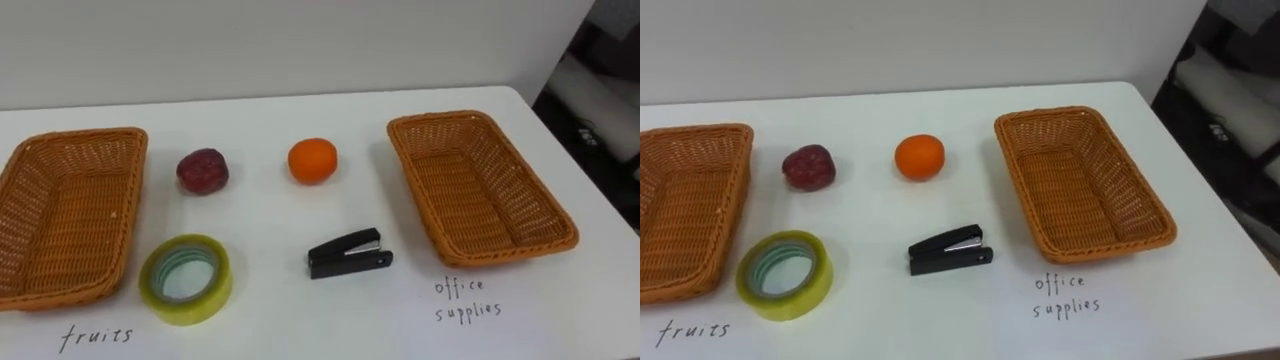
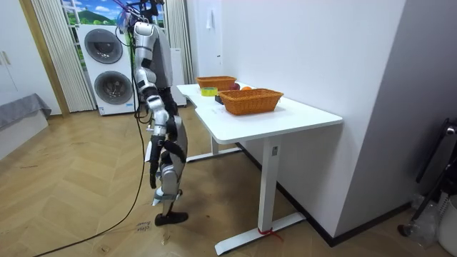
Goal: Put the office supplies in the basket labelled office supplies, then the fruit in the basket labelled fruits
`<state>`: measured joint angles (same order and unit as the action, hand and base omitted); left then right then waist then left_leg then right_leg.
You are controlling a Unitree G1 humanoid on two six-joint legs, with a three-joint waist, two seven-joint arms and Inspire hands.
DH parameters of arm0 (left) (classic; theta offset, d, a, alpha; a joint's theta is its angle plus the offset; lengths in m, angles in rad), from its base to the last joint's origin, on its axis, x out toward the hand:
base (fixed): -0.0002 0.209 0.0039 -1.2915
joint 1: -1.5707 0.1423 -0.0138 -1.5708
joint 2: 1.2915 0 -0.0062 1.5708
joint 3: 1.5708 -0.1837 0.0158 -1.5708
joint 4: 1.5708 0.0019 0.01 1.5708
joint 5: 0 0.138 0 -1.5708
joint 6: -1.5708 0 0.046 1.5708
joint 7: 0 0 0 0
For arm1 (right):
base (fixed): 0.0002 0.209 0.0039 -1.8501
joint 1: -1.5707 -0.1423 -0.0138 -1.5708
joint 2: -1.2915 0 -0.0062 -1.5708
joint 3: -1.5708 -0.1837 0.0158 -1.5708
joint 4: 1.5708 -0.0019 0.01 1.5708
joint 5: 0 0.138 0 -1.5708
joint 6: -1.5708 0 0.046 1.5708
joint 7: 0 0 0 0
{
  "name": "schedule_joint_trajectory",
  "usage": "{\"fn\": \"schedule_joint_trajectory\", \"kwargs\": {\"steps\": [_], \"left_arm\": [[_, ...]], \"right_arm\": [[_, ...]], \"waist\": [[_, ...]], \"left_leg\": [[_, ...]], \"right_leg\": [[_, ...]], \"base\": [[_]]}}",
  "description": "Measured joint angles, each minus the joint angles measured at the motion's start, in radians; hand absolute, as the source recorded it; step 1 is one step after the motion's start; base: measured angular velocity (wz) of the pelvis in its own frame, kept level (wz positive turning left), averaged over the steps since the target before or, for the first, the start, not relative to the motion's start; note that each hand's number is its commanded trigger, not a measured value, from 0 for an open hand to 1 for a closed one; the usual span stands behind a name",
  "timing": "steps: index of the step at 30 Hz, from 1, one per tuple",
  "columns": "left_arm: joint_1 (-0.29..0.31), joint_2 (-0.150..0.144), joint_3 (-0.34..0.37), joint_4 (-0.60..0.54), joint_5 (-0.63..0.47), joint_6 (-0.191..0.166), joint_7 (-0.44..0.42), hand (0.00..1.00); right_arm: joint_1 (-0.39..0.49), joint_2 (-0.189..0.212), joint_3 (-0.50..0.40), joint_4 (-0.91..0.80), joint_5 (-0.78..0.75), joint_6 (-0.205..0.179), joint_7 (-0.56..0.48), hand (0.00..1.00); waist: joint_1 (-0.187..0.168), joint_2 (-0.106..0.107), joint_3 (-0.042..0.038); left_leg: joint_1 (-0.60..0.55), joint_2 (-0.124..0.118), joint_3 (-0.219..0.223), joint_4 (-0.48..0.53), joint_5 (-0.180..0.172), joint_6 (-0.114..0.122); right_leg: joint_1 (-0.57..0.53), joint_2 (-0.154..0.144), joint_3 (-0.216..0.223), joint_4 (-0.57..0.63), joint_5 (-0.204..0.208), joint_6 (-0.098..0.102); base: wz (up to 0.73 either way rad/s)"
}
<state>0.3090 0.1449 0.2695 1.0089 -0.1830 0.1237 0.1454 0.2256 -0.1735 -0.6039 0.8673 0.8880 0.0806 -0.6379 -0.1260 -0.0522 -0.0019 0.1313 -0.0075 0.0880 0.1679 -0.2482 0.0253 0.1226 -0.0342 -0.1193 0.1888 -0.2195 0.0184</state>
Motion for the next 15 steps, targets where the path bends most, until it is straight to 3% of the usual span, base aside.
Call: {"fn": "schedule_joint_trajectory", "kwargs": {"steps": [2, 4, 10, 15], "left_arm": [[0.005, -0.001, 0.000, -0.026, 0.001, -0.003, 0.000, 0.00], [0.008, 0.001, -0.001, -0.043, 0.001, -0.011, 0.001, 0.00], [0.011, 0.007, -0.020, -0.052, 0.002, -0.052, 0.002, 0.00], [0.011, 0.002, -0.020, -0.043, 0.025, -0.065, 0.000, 0.00]], "right_arm": [[-0.005, 0.001, 0.000, -0.101, -0.031, -0.010, -0.071, 0.00], [-0.012, -0.003, 0.000, -0.212, -0.094, -0.043, -0.144, 0.00], [-0.021, -0.019, 0.003, -0.362, -0.159, -0.117, -0.268, 0.00], [-0.037, -0.019, 0.005, -0.444, -0.276, -0.140, -0.348, 0.00]], "waist": [[0.002, 0.000, -0.0009], [0.007, 0.000, -0.0029], [0.023, 0.002, -0.0013], [0.029, 0.003, -0.0010]], "left_leg": [[-0.010, 0.000, 0.004, -0.001, 0.000, 0.000], [-0.017, 0.001, 0.009, 0.001, 0.002, 0.001], [-0.015, 0.001, 0.015, 0.002, 0.002, 0.002], [-0.017, 0.001, 0.015, -0.002, 0.002, 0.002]], "right_leg": [[-0.012, 0.000, 0.003, 0.003, 0.000, 0.000], [-0.019, 0.000, 0.008, 0.012, 0.000, 0.000], [-0.019, 0.000, 0.011, 0.013, 0.000, 0.000], [-0.023, 0.000, 0.010, 0.016, 0.000, 0.000]], "base": [[-0.03], [-0.06], [0.00], [0.00]]}}
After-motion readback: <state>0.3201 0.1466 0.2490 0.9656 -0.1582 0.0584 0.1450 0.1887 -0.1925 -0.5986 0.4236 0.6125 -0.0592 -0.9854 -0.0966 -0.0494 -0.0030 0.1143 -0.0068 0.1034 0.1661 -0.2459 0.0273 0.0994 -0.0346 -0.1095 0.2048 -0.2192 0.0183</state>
